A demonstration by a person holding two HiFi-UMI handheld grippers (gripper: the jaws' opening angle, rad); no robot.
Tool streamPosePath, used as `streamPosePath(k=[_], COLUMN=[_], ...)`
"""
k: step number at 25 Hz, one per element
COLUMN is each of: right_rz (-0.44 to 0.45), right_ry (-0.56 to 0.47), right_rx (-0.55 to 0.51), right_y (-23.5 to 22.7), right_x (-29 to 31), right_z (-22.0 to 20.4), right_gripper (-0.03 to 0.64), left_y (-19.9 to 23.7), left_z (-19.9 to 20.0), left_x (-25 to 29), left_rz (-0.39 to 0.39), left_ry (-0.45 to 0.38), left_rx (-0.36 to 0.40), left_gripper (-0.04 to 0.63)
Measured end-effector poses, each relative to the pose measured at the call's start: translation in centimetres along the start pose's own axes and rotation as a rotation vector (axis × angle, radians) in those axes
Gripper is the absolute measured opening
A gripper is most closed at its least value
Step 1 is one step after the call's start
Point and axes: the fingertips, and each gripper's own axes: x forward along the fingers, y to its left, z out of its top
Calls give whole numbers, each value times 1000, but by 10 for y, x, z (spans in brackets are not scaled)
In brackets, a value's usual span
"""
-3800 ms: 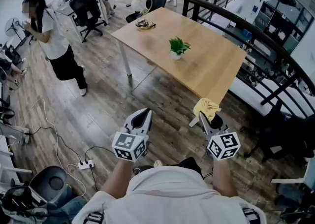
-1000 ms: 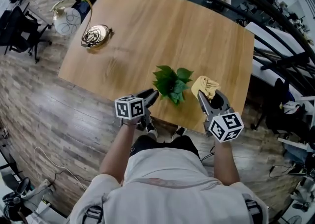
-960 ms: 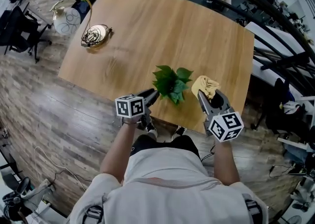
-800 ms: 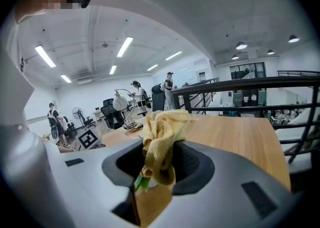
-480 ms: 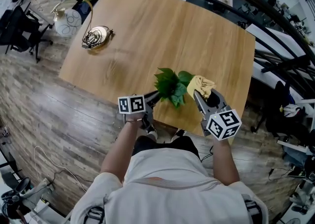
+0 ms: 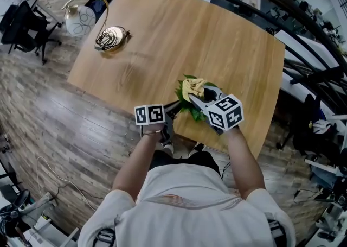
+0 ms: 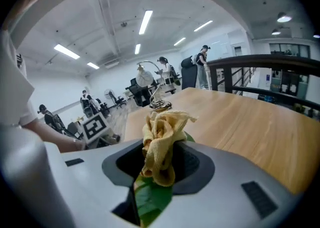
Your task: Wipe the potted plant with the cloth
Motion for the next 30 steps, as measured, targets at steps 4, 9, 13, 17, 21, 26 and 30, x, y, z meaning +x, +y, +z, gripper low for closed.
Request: streamPosePath(k=[4, 9, 13, 17, 21, 26, 30], right_rz=[-186, -393, -361, -166, -241, -451, -426], right_ry=[-4, -30, -140, -132, -17, -75, -167], right_rx=[72, 121, 146, 151, 158, 229, 254], right_y=[-54, -103, -89, -42, -54, -106, -97], right_x=[-12, -44, -62, -48, -45, -84, -99], right_z=[-9, -19, 1, 5, -34, -48, -31], right_gripper=[196, 196, 196, 196, 196, 196, 196], left_y=[2, 2, 2, 3, 1, 1, 2], left_z=[0, 0, 0, 2, 2, 4, 3], left_x=[-2, -1, 0, 0, 1, -1, -1], left_rz=[-2, 5, 17, 24, 23, 20, 18], left_ry=[-11, -13, -21, -29, -40, -47, -51], left_rx=[-11, -15, -22, -24, -11, -15, -24], left_gripper=[69, 69, 67, 67, 67, 67, 67])
